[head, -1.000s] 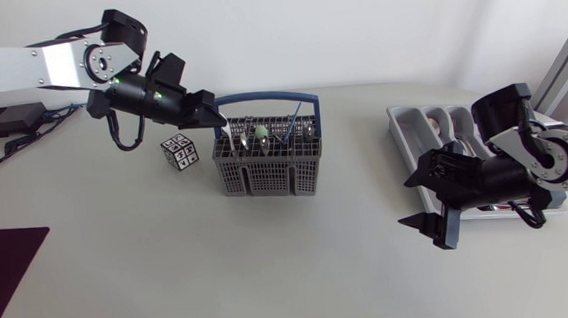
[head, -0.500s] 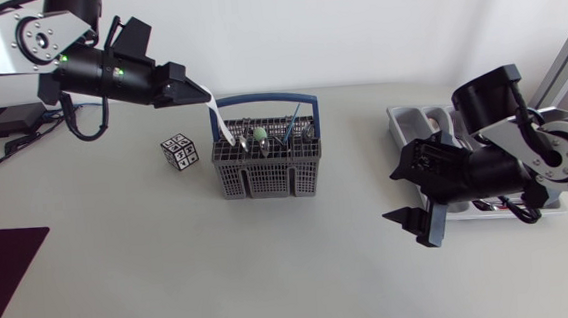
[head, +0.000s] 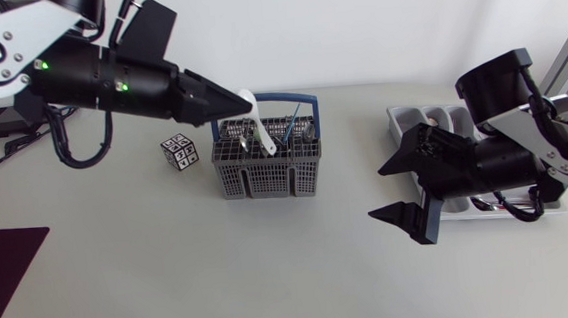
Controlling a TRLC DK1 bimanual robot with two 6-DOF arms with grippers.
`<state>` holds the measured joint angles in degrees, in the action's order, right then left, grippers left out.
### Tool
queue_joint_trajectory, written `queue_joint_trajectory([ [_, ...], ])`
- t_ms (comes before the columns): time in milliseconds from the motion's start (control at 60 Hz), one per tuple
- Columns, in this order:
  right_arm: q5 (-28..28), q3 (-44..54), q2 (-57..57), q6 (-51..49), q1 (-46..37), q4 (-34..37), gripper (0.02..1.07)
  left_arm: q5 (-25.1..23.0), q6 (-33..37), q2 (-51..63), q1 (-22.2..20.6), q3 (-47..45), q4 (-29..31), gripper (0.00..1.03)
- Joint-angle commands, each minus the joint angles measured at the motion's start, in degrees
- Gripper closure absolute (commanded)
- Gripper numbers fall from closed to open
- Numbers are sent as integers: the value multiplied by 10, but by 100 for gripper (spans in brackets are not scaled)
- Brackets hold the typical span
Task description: Transfer all utensils from the basket to the drawer tray.
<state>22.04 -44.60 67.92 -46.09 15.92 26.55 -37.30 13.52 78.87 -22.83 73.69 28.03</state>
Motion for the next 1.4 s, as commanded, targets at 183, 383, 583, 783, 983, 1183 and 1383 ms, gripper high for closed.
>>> queue_joint_trajectory([
  [183,116,-15,-24,28,-2,6,7,-32,87,2,-104,-38,28,100],
  [383,188,-16,-28,29,7,3,16,-56,110,31,-136,-24,61,100],
  [583,246,-27,-23,33,20,11,27,-69,119,52,-149,-18,75,100],
  [783,262,-31,-14,32,56,25,55,-70,119,60,-156,-14,74,100],
  [983,263,-33,1,30,69,25,80,-78,119,62,-153,-5,74,100],
  [1183,270,-36,10,31,73,25,95,-82,118,63,-155,-5,75,100],
  [1383,274,-37,23,33,74,26,101,-84,118,62,-155,-7,74,100],
])
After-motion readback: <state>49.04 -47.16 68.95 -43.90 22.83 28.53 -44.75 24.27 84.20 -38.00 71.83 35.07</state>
